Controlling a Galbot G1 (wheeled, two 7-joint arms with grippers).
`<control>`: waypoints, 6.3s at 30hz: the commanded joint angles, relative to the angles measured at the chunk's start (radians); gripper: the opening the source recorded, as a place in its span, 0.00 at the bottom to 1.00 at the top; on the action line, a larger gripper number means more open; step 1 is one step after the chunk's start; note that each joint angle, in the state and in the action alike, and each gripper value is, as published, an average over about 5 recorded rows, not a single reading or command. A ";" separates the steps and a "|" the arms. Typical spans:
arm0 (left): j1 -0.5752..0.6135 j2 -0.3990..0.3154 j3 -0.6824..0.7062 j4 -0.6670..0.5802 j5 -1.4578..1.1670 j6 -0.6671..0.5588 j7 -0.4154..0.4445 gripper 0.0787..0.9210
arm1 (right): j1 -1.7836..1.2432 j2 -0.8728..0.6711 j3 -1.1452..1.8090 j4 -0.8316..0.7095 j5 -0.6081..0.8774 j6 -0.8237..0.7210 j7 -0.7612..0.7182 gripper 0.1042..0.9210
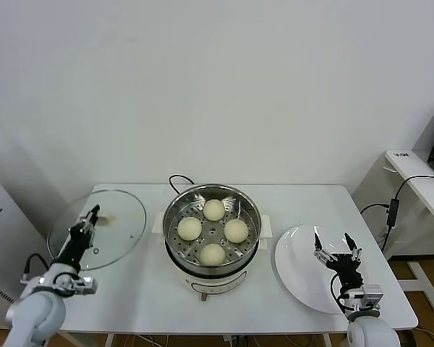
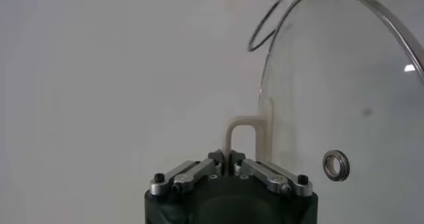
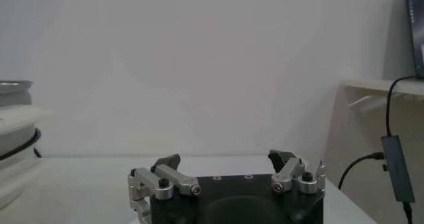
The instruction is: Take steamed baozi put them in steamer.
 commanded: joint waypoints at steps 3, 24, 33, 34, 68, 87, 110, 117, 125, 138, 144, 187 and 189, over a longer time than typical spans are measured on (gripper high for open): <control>-0.112 0.150 0.206 -0.260 -0.115 0.357 0.219 0.04 | 0.004 -0.005 0.004 0.005 0.005 -0.003 -0.001 0.88; -0.422 -0.041 0.791 -0.296 0.226 0.777 0.411 0.04 | 0.004 -0.027 0.036 0.004 0.014 -0.008 -0.001 0.88; -0.407 -0.111 0.836 -0.270 0.288 0.783 0.417 0.04 | 0.001 -0.026 0.037 0.006 0.015 -0.009 -0.002 0.88; -0.405 -0.123 0.838 -0.265 0.298 0.784 0.419 0.04 | 0.002 -0.025 0.037 0.006 0.014 -0.009 -0.002 0.88; -0.391 -0.291 0.865 -0.081 0.429 0.753 0.400 0.04 | -0.004 -0.009 0.050 -0.012 0.006 0.001 -0.014 0.88; -0.373 -0.302 0.856 -0.045 0.424 0.738 0.383 0.04 | -0.004 -0.003 0.056 -0.022 0.000 0.008 -0.019 0.88; -0.268 -0.223 0.798 -0.325 0.132 0.659 0.397 0.36 | -0.001 0.004 0.060 -0.027 -0.004 0.018 -0.028 0.88; -0.249 -0.140 0.630 -0.512 -0.469 0.454 0.531 0.60 | 0.012 -0.002 0.049 -0.025 0.007 0.012 -0.032 0.88; -0.244 -0.063 0.318 -0.508 -1.471 0.358 0.308 0.85 | 0.005 -0.010 0.034 -0.017 0.041 0.022 -0.030 0.88; -0.018 -0.006 -0.069 -0.279 -1.690 0.371 0.047 0.88 | 0.011 -0.008 0.029 -0.006 -0.015 0.025 -0.047 0.88; 0.032 0.014 -0.091 -0.169 -1.669 0.338 0.088 0.88 | -0.008 -0.007 0.034 0.026 -0.013 -0.025 -0.054 0.88; 0.065 -0.009 0.083 0.031 -1.600 0.313 0.147 0.88 | -0.037 -0.024 -0.003 0.073 0.011 -0.177 -0.003 0.88; 0.068 -0.012 0.082 0.023 -1.602 0.315 0.147 0.88 | -0.036 -0.022 -0.001 0.071 0.010 -0.175 -0.002 0.88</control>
